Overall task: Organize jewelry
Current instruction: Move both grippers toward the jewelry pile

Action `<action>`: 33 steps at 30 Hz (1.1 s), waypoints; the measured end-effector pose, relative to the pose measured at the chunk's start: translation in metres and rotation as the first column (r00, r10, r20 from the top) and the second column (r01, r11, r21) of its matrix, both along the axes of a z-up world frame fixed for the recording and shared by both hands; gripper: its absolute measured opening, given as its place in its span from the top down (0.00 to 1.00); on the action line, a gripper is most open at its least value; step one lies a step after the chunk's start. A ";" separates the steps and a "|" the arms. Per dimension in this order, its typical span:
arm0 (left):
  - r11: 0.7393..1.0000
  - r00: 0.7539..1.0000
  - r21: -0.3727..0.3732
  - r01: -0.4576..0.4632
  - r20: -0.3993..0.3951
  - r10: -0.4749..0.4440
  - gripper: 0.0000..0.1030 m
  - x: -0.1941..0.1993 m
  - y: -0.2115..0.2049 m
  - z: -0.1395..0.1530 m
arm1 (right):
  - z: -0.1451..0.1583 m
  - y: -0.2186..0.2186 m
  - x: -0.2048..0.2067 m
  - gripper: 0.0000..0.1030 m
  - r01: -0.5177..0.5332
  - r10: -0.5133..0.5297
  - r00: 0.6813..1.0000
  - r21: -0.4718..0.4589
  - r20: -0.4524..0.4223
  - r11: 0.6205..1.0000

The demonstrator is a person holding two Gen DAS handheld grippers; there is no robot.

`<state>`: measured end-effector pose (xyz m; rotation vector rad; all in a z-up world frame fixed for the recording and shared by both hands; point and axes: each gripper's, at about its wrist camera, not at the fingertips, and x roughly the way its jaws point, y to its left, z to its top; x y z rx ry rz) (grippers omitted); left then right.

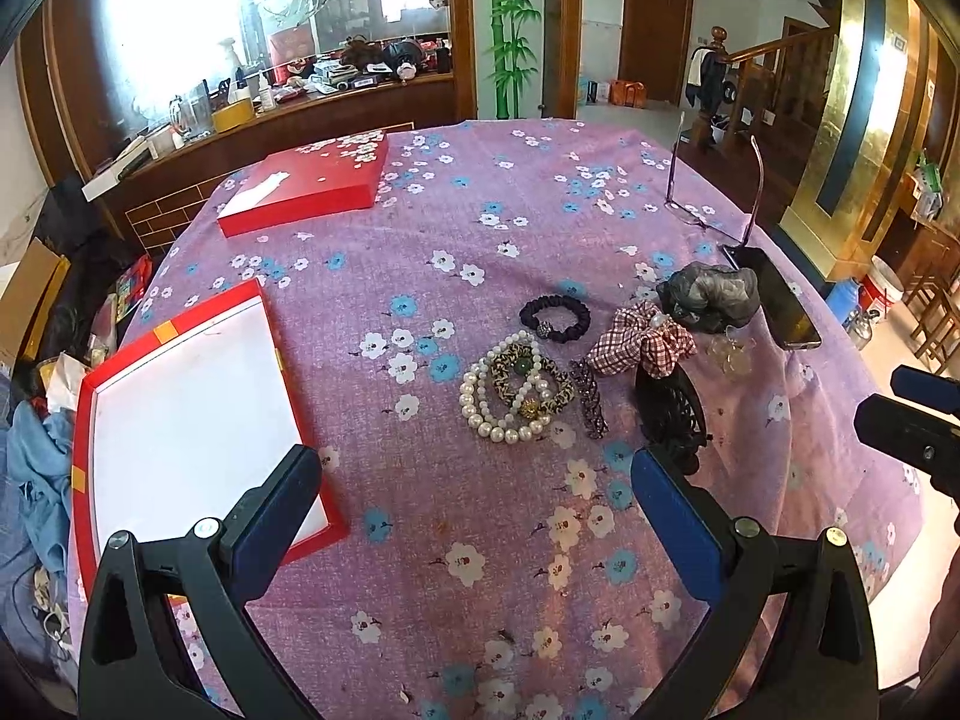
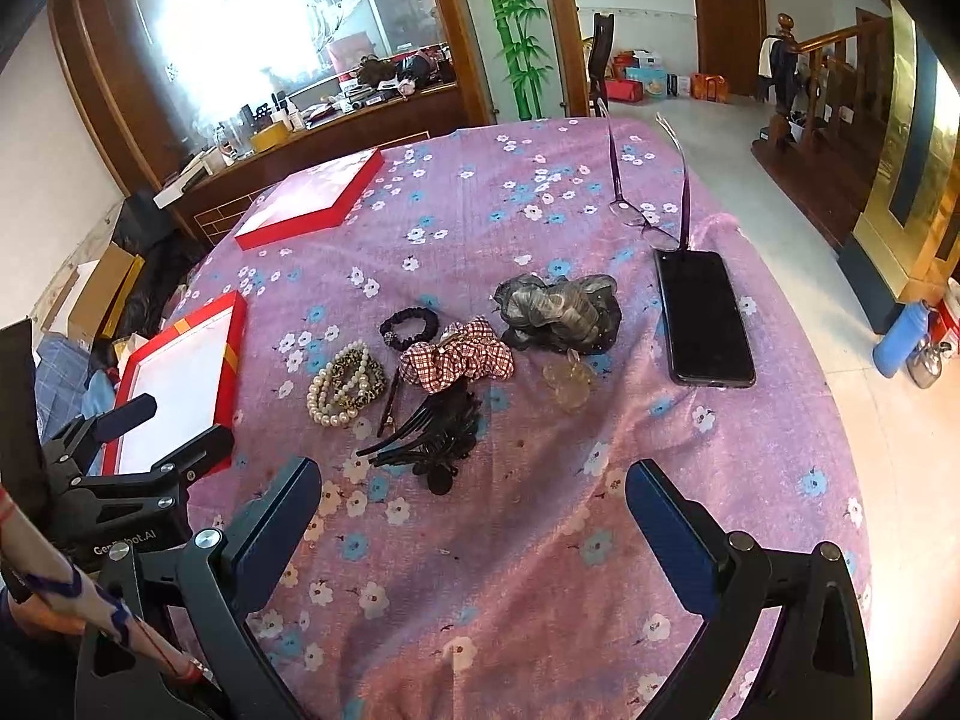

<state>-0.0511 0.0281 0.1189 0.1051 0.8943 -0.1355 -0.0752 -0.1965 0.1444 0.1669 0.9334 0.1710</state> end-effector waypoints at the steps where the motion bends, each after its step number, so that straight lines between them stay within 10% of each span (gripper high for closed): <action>1: 1.000 1.000 0.002 -0.001 -0.001 0.001 0.00 0.000 0.000 -0.001 | -0.001 0.000 0.000 0.00 0.000 0.000 1.000 0.001 -0.006 1.000; 13: 1.000 0.999 -0.005 -0.010 -0.045 0.010 0.00 0.004 -0.007 -0.011 | -0.011 -0.010 0.007 0.00 0.003 -0.002 0.999 0.014 -0.040 1.000; 19: 0.979 0.985 -0.199 -0.050 -0.172 0.015 0.01 0.019 0.008 -0.023 | -0.009 -0.027 0.016 0.00 0.029 -0.029 0.999 0.012 -0.042 0.999; 33: 0.977 0.963 -0.192 -0.096 -0.266 0.043 0.30 0.088 0.006 -0.051 | -0.024 -0.063 0.019 0.00 0.072 -0.069 0.994 0.031 -0.081 0.997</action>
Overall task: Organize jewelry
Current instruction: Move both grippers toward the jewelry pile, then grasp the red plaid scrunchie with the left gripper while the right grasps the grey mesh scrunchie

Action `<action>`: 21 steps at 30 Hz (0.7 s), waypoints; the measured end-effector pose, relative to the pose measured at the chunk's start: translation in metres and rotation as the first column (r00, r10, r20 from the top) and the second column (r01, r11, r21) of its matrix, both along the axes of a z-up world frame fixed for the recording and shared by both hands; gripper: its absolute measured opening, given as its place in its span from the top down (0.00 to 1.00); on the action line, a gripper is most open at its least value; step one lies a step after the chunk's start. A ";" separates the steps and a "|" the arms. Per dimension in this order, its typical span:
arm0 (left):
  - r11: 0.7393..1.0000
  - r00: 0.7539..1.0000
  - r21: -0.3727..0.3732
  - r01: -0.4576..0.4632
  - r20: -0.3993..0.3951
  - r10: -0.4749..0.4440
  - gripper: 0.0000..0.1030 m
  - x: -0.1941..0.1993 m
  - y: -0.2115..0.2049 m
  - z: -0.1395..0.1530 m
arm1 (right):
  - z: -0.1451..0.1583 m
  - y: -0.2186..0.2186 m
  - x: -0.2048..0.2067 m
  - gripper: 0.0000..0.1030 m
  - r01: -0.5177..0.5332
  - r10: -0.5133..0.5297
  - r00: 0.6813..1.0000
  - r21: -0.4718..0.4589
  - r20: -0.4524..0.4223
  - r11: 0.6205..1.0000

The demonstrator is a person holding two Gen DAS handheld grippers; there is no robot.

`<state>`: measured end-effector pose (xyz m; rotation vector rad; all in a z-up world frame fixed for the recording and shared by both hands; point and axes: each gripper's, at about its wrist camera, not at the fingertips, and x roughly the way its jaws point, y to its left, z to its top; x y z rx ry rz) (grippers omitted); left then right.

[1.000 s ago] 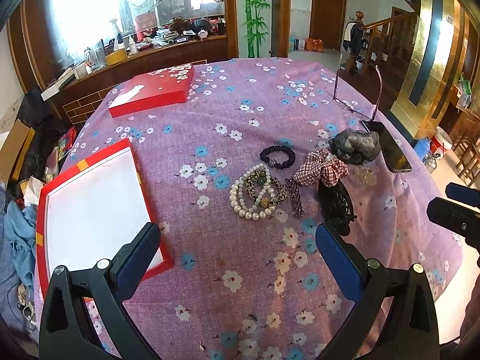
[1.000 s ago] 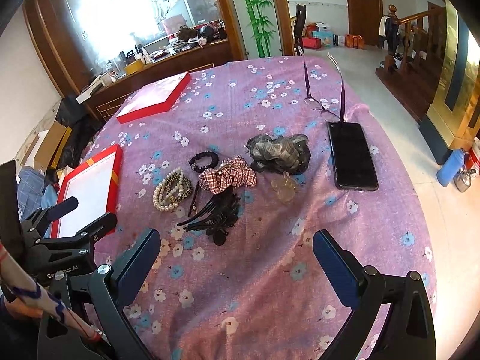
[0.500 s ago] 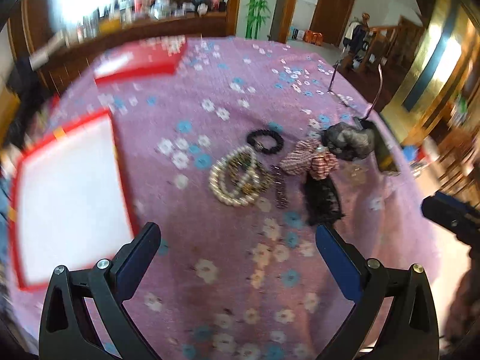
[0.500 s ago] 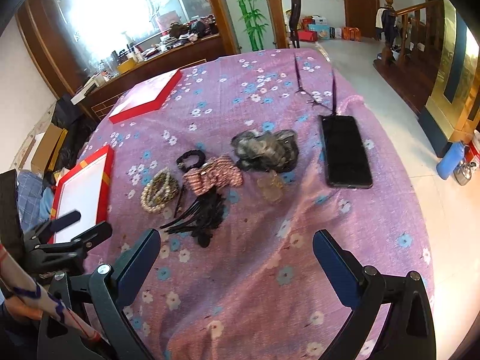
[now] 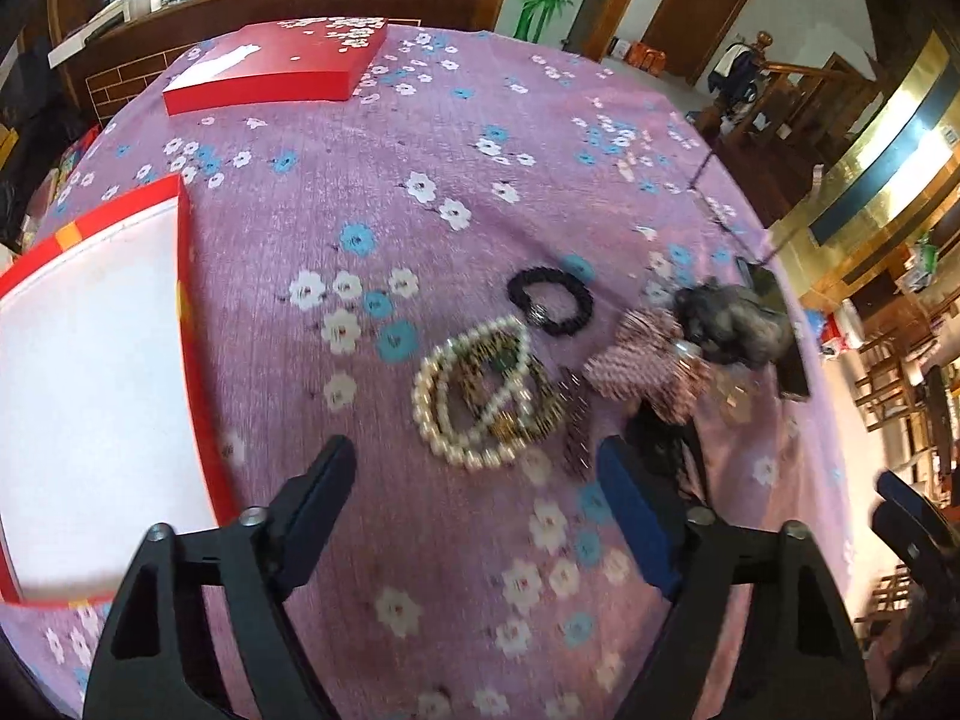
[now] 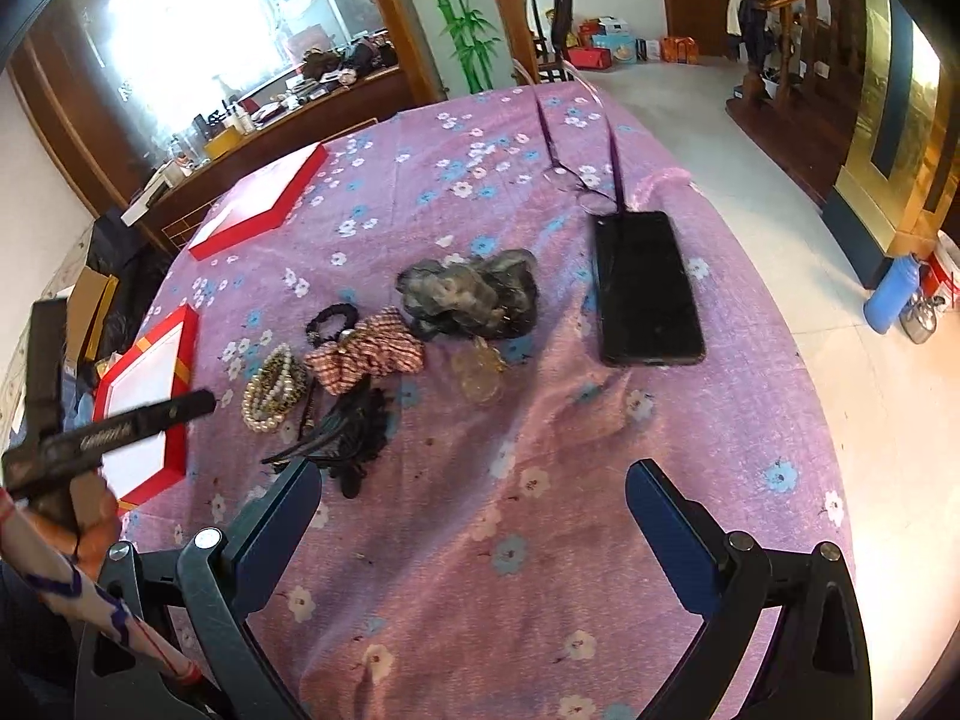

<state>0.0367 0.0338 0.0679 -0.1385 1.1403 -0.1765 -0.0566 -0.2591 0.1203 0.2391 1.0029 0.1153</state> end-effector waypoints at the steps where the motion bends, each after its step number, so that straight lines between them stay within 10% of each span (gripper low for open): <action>1: 1.000 1.000 0.011 -0.001 -0.009 0.001 0.33 0.007 0.000 -0.003 | -0.002 -0.004 0.000 0.00 0.007 -0.006 1.000 0.001 -0.004 1.000; 8: 0.999 0.997 0.024 -0.041 -0.057 0.043 0.53 0.040 0.007 -0.026 | 0.001 -0.024 0.006 0.00 0.013 -0.013 1.000 0.003 -0.012 1.000; 21: 1.000 0.999 -0.020 0.021 -0.034 -0.022 0.53 0.026 -0.030 -0.011 | -0.010 0.006 0.115 0.00 -0.106 0.106 0.994 0.031 -0.024 0.994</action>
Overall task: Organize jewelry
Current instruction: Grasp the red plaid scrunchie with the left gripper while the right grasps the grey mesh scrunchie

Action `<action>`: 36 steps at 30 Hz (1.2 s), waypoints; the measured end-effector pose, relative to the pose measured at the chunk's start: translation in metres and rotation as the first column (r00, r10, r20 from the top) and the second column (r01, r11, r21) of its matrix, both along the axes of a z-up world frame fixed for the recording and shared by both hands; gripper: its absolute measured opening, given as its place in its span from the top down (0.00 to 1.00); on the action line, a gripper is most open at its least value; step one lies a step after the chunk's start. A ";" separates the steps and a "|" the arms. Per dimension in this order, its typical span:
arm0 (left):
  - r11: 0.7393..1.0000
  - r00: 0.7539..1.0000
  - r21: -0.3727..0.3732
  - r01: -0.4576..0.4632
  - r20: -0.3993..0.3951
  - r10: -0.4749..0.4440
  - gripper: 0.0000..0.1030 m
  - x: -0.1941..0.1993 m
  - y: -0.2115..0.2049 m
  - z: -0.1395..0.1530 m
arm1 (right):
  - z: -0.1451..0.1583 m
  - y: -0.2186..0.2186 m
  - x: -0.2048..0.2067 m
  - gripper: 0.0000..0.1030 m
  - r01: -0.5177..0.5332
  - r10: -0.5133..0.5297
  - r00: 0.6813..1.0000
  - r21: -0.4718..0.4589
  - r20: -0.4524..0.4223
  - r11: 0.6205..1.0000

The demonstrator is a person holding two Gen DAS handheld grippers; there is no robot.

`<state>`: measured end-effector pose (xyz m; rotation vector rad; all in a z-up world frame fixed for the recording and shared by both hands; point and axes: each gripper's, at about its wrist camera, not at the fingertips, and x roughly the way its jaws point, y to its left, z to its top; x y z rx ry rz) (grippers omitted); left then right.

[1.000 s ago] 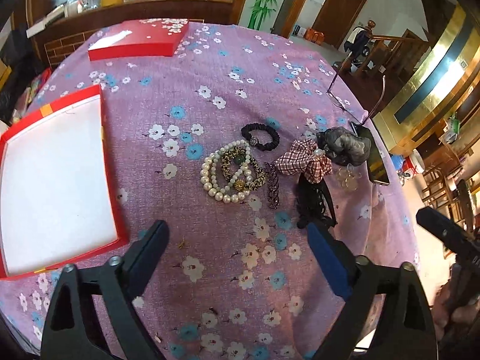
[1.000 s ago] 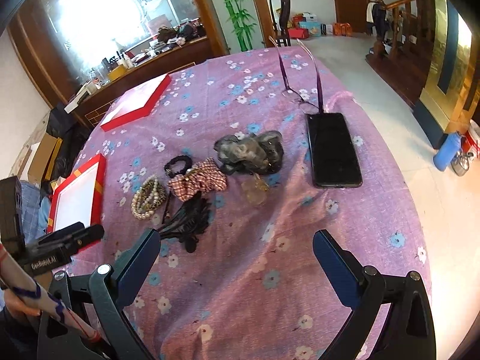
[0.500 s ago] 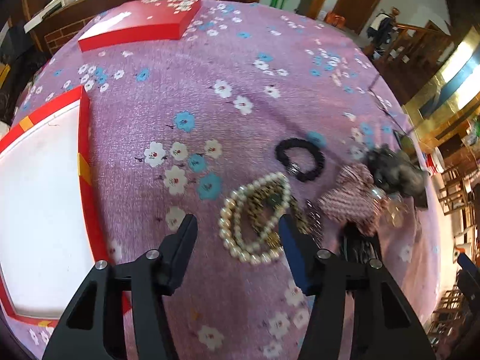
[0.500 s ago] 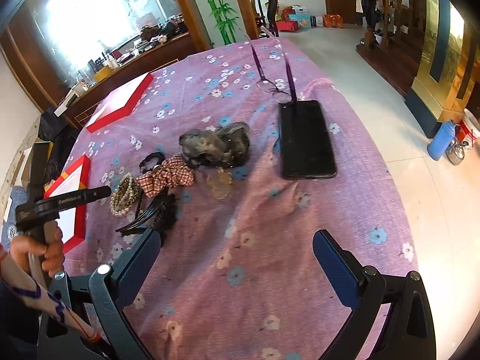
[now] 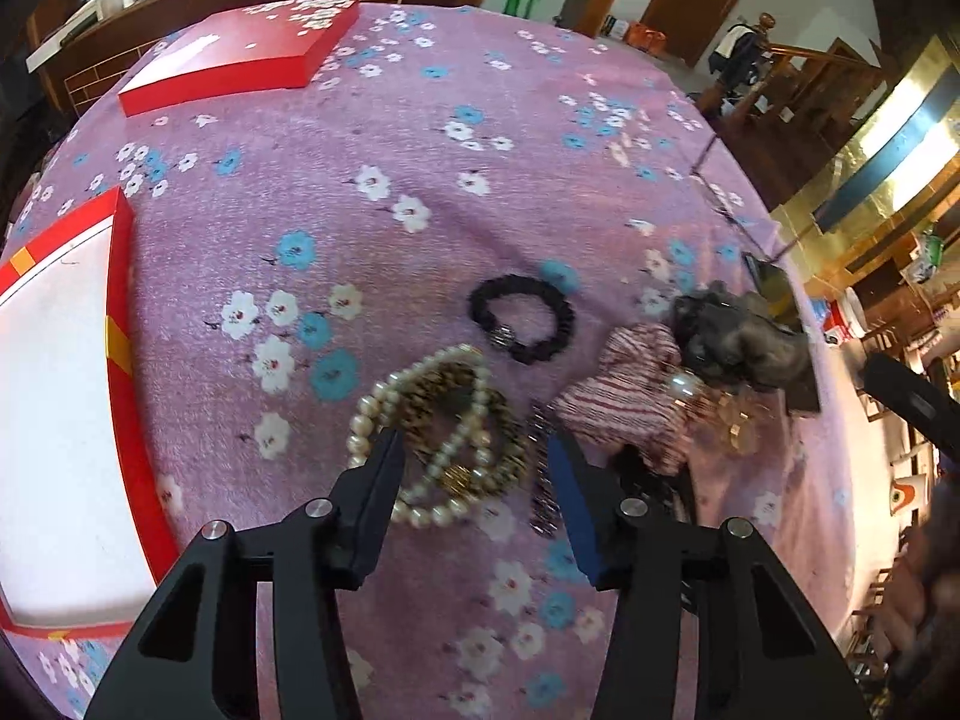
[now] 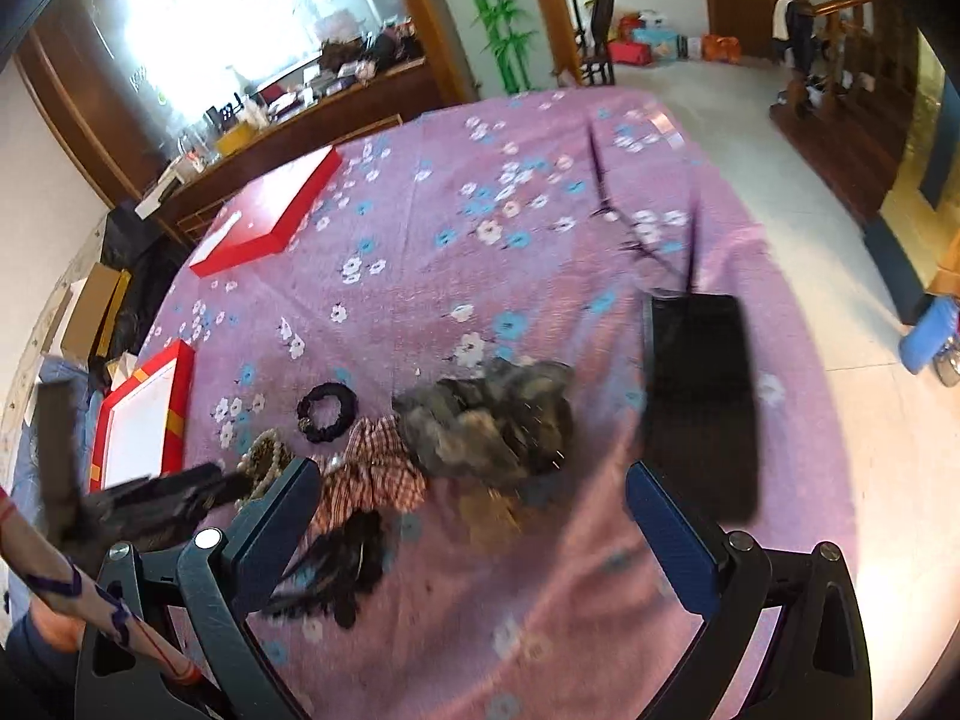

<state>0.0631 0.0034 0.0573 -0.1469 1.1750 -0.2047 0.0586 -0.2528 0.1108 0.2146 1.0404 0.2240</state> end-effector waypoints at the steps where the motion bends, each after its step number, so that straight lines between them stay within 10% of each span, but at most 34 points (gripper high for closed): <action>1: 1.000 1.000 -0.006 0.002 0.002 -0.002 0.53 -0.003 -0.001 0.002 | -0.006 0.003 0.007 0.00 -0.006 0.006 1.000 0.001 -0.012 1.000; 6: 0.999 1.000 -0.044 0.026 -0.017 -0.026 0.52 -0.015 -0.012 0.005 | -0.038 0.016 0.043 0.08 -0.037 0.037 0.995 0.007 -0.088 0.999; 7: 0.999 0.999 -0.041 0.033 -0.021 -0.034 0.52 -0.015 -0.015 0.003 | -0.045 0.019 0.048 0.14 -0.037 0.037 0.994 -0.003 -0.106 0.999; 9: 0.998 0.998 -0.036 0.045 -0.032 -0.046 0.52 -0.015 -0.021 0.001 | -0.056 0.023 0.055 0.58 -0.058 0.059 0.988 0.011 -0.143 0.998; 14: 0.995 0.995 -0.055 0.088 -0.050 -0.090 0.44 -0.005 -0.041 -0.001 | -0.055 0.021 0.053 0.82 -0.066 0.074 0.986 0.060 -0.148 0.996; 23: 0.985 0.982 -0.035 0.167 -0.082 -0.169 0.44 0.030 -0.088 -0.022 | -0.026 -0.005 0.028 0.84 -0.018 0.030 0.996 0.138 -0.084 0.990; 29: 0.983 0.982 -0.058 0.173 -0.073 -0.177 0.84 0.037 -0.092 -0.027 | -0.023 -0.015 0.013 0.84 0.004 0.012 0.996 0.179 -0.084 0.984; 36: 0.977 0.980 -0.078 0.200 0.014 -0.200 0.86 0.021 -0.076 0.010 | -0.010 -0.016 -0.004 0.84 0.015 -0.001 0.998 0.230 -0.065 0.973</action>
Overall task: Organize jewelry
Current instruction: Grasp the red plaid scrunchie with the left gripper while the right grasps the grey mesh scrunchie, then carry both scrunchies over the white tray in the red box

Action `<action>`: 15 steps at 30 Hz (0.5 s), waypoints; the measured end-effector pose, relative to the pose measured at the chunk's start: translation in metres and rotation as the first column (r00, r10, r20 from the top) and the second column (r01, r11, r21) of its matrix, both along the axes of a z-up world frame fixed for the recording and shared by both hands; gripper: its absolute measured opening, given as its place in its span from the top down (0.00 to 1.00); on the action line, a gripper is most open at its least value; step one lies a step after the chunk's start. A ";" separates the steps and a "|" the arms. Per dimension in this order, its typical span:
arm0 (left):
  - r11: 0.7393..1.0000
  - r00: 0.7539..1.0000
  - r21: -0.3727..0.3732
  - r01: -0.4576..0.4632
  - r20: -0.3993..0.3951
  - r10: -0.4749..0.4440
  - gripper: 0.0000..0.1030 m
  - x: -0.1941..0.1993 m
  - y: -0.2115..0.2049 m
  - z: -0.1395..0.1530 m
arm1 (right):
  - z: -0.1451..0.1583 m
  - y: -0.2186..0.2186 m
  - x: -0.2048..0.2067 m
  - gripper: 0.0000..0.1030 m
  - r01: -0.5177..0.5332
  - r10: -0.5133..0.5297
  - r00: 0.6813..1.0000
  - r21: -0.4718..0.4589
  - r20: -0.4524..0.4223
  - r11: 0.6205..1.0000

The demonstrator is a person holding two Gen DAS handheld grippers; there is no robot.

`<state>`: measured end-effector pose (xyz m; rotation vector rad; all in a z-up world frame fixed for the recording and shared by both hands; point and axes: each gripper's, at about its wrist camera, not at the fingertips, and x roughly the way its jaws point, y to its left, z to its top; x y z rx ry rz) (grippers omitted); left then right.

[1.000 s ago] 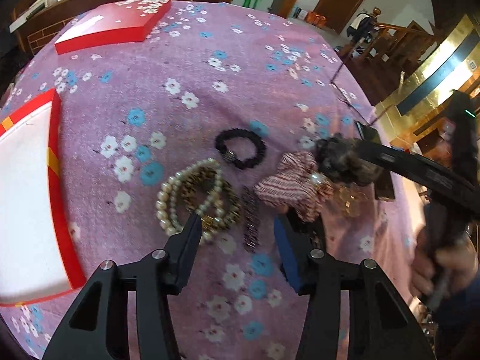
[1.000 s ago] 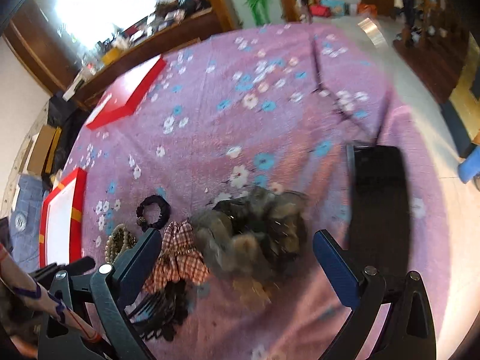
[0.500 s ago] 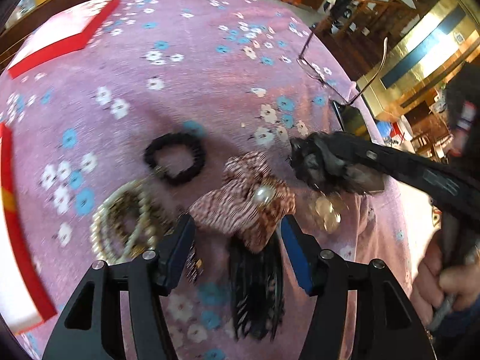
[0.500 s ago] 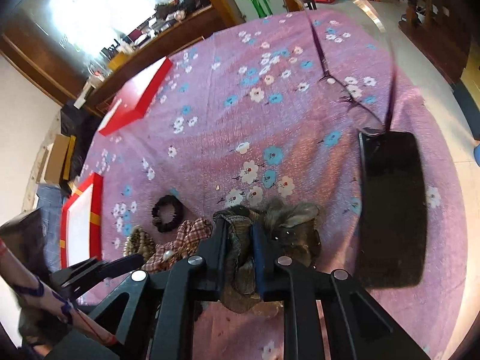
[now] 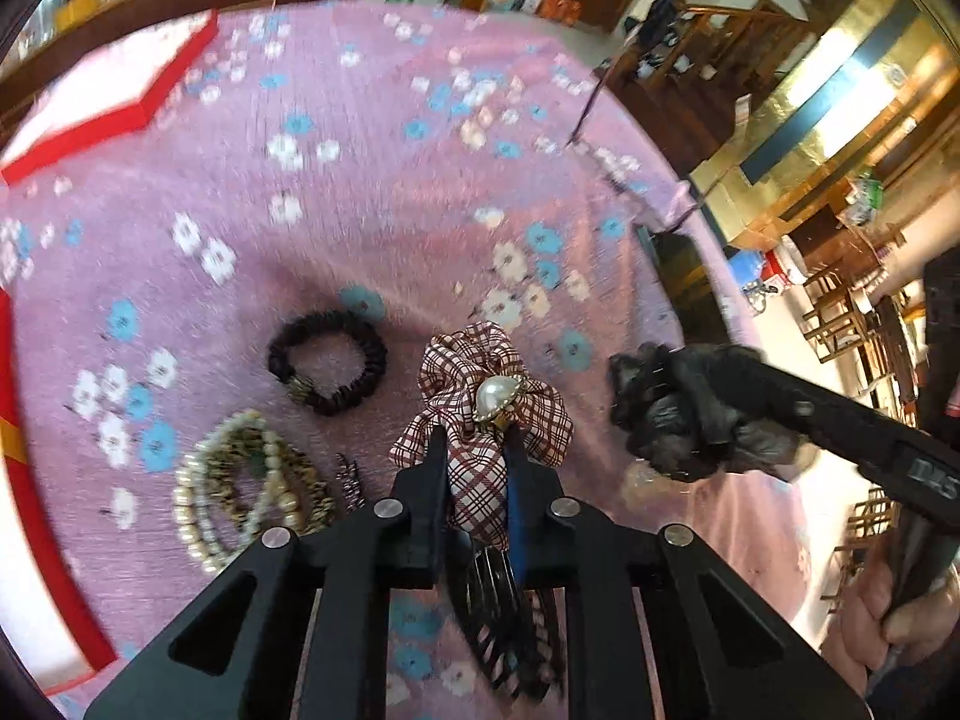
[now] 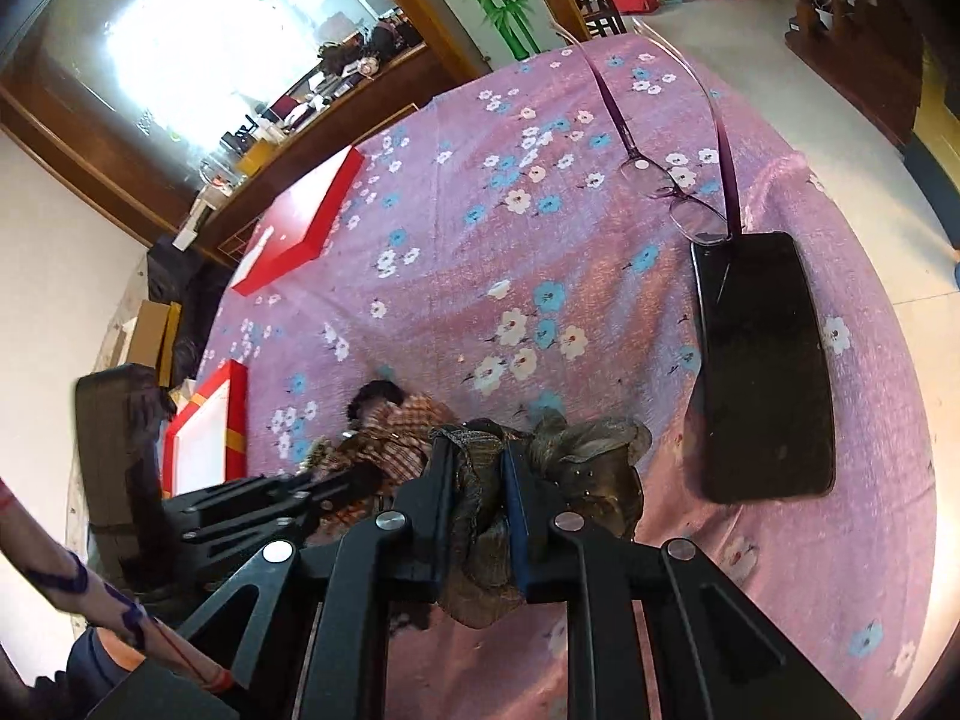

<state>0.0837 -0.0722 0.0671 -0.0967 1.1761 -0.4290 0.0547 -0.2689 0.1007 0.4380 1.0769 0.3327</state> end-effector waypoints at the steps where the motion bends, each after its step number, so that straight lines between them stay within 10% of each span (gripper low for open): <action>1: 1.000 0.999 0.013 0.020 0.040 -0.021 0.86 -0.006 0.002 0.012 | 0.002 0.001 -0.002 0.84 -0.001 0.001 1.000 0.005 0.002 1.000; 6: 0.973 0.968 0.203 0.109 0.201 -0.151 0.44 -0.041 0.009 0.040 | 0.001 0.011 -0.012 0.84 -0.019 0.019 1.000 -0.006 -0.010 1.000; 15: 0.987 0.996 0.156 0.040 0.078 -0.052 0.44 -0.026 0.056 0.005 | -0.013 0.013 -0.020 0.81 0.000 -0.001 0.998 -0.018 -0.060 1.000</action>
